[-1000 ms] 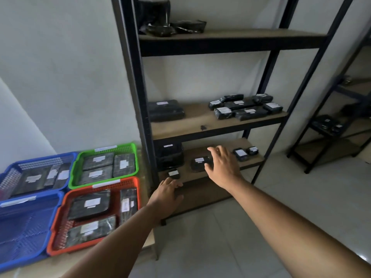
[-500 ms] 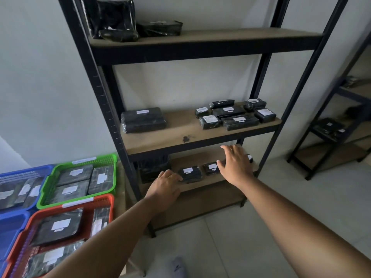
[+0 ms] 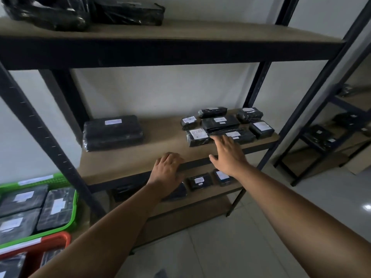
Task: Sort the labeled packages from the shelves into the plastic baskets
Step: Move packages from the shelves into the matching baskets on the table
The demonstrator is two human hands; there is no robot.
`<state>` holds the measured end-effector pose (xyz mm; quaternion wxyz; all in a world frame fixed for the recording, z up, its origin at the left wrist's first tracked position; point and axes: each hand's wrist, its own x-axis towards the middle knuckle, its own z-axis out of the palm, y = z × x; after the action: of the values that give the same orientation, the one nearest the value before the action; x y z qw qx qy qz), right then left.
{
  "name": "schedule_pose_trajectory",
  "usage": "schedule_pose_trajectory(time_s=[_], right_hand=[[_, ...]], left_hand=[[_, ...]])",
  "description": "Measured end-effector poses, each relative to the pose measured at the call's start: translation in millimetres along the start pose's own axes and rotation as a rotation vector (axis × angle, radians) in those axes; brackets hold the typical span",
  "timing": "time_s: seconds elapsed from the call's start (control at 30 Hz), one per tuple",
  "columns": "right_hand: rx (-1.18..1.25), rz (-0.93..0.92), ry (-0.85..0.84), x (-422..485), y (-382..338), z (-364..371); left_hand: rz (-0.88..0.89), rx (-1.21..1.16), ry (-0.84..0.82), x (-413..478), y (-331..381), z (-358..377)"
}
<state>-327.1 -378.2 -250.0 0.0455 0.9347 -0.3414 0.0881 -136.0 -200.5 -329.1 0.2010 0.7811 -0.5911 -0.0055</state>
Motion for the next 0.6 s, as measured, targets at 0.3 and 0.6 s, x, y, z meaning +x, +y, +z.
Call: schedule_pose_trajectory(time_s=[0.3, 0.6], right_hand=[[-0.005, -0.094, -0.088, 74, 3, 30], [0.034, -0.135, -0.247, 126, 17, 35]], left_hand=[[-0.020, -0.015, 0.001, 43, -22, 19], [-0.072, -0.064, -0.023, 42, -22, 14]])
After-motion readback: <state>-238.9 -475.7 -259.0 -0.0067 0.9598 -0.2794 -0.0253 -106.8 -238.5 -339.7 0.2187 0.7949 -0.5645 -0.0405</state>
